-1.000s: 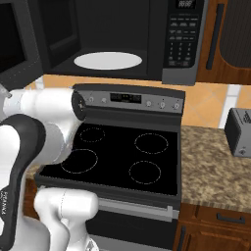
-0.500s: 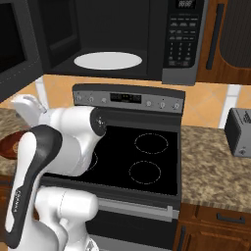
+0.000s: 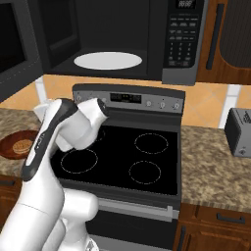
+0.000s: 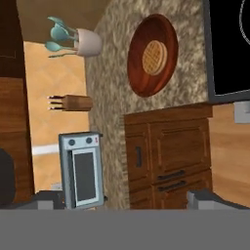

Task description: Open the microwave, place the bowl with waffle inside the microwave, then close the microwave door and turn it on.

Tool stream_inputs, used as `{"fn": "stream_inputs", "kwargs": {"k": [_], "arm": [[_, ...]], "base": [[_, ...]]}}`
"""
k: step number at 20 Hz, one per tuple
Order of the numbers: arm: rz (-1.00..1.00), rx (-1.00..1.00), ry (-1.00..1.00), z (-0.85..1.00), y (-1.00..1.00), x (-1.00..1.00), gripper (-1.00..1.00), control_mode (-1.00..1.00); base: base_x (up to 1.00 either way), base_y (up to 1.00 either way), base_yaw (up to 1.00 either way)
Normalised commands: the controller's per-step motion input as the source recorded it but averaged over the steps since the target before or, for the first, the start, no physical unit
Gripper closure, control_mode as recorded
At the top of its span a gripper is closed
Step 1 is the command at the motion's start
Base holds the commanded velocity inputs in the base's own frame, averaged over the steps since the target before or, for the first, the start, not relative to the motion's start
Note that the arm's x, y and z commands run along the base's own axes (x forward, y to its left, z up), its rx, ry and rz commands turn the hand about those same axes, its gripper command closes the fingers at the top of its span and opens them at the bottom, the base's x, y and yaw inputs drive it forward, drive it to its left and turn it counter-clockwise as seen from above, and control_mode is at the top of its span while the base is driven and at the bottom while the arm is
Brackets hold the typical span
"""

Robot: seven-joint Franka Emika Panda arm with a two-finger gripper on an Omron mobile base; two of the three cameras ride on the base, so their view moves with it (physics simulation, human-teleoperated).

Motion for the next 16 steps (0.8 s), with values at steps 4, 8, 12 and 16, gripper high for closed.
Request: {"fn": "stream_inputs", "kwargs": {"k": [4,8,12,16], "arm": [[0.10,-0.19,0.12,-0.74,0.37,0.57,-1.00,-1.00],[0.06,-0.19,0.02,-0.47,0.59,0.44,-1.00,-1.00],[0.04,-0.05,0.00,-0.05,0.42,0.41,-1.00,-1.00],[0.05,0.00,0.00,-0.07,0.31,0.60,-1.00,-1.00]], "base": [[0.00,0.00,0.00],[0.00,0.00,0.00],[0.00,0.00,0.00],[0.00,0.00,0.00]]}}
